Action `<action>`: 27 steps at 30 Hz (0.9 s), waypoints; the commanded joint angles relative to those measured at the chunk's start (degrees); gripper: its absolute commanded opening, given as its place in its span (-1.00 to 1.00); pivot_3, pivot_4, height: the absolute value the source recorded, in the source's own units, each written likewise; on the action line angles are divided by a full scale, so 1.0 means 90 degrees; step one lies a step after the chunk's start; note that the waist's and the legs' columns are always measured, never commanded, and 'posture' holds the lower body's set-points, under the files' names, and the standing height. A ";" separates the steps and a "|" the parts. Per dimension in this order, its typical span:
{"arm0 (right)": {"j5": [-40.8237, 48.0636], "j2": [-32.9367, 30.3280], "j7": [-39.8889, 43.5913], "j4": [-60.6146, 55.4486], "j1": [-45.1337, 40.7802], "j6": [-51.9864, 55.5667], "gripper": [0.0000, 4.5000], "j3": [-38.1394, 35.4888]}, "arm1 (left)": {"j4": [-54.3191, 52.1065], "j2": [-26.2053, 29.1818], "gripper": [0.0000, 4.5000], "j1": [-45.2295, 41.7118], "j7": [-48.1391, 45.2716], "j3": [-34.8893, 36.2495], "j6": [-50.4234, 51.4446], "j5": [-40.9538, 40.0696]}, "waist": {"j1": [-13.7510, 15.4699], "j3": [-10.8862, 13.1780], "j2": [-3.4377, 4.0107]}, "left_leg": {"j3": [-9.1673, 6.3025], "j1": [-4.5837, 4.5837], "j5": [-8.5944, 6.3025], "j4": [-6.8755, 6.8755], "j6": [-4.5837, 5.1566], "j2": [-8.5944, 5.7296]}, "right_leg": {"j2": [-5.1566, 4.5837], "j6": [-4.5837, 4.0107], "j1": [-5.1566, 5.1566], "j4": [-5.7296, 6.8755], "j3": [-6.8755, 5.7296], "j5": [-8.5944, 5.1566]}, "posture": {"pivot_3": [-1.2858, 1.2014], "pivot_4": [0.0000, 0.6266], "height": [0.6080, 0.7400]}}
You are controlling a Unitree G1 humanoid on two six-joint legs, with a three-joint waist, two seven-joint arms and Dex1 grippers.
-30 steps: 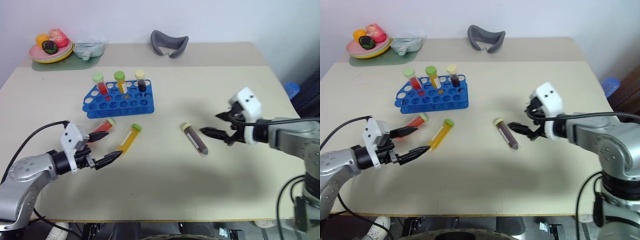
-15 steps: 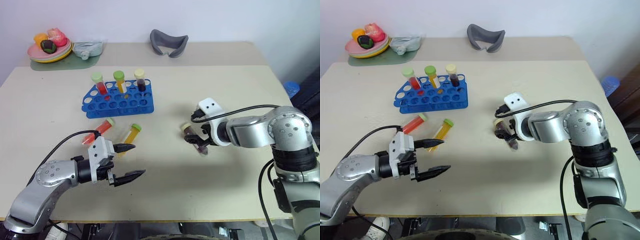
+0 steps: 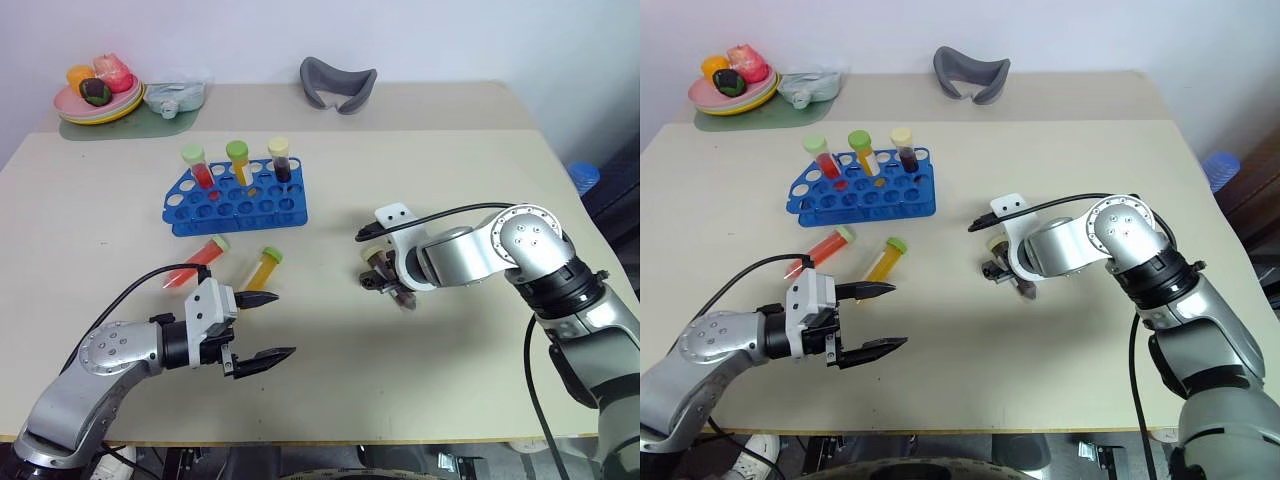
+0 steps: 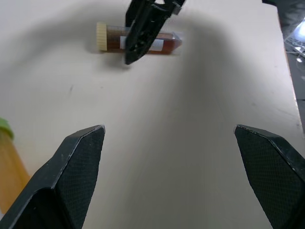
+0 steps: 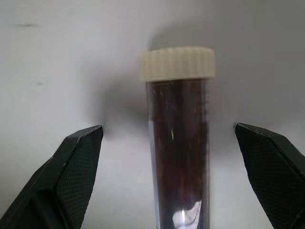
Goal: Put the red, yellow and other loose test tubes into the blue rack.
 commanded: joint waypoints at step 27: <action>-0.5394 0.0083 0.5946 -0.2040 -0.0091 -0.2901 -0.46 -0.0605 | 0.0274 -0.0728 1.00 0.0326 0.1273 0.1792 0.0084 -0.0696 | 0.0005 0.0000 0.0005 | -0.0006 -0.0032 0.0000 -0.0003 0.0001 0.0002 | 0.0004 0.0001 -0.0044 0.0005 -0.0007 0.0000 | 0.03 -0.52 1.00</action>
